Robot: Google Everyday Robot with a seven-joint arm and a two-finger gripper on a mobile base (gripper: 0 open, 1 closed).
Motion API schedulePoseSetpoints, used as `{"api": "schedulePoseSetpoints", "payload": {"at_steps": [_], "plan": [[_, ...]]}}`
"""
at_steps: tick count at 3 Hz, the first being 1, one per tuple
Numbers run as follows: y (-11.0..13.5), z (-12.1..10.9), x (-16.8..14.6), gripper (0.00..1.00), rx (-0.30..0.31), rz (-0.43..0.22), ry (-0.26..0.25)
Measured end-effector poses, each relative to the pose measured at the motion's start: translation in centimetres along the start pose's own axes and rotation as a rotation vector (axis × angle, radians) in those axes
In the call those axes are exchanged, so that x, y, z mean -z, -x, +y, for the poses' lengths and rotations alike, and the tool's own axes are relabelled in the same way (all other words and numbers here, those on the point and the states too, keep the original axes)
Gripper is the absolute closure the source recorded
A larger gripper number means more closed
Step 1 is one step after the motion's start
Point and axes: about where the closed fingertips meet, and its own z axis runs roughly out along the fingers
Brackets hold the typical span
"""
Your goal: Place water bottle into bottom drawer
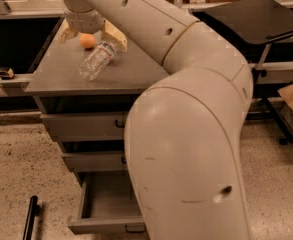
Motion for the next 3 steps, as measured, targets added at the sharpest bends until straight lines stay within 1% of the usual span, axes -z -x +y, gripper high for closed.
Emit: {"api": "schedulePoseSetpoints", "payload": {"at_steps": [1, 2, 3], "plan": [[-0.3, -1.8, -1.7, 0.00, 0.015, -0.017, -0.001], [-0.8, -2.6, -3.7, 0.00, 0.014, -0.033, 0.013], [-1.0, -2.8, -5.4, 0.00, 0.015, -0.045, 0.033]]}}
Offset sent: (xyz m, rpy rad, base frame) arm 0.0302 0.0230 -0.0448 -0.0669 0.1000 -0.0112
